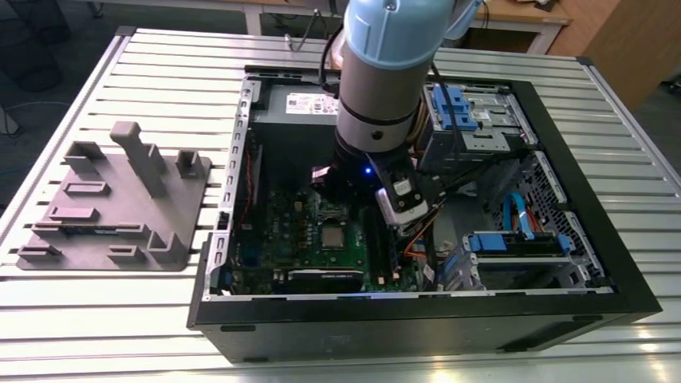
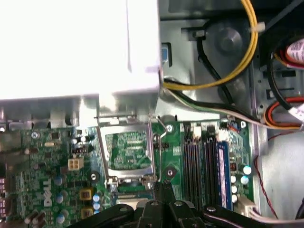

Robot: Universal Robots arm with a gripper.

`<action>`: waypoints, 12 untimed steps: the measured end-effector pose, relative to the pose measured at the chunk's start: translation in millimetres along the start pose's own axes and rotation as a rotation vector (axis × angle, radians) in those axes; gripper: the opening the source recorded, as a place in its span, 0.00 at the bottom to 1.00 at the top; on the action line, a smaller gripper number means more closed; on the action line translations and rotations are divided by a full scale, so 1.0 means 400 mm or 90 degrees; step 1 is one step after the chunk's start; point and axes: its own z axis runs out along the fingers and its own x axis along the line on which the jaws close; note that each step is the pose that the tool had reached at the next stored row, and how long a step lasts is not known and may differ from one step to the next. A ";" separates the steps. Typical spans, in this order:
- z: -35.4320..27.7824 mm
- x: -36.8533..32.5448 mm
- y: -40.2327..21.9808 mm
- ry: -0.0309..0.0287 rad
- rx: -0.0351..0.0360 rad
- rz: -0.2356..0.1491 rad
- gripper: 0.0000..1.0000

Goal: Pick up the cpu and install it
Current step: 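Close the cpu cover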

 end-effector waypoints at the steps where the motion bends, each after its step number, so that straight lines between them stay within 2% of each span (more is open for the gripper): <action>1: 0.000 0.000 0.005 0.0000 0.0000 0.000 0.11; 6: 0.002 -0.007 0.025 0.0000 0.0000 0.000 0.11; 12: 0.009 -0.014 0.033 0.0006 0.0000 -0.015 0.11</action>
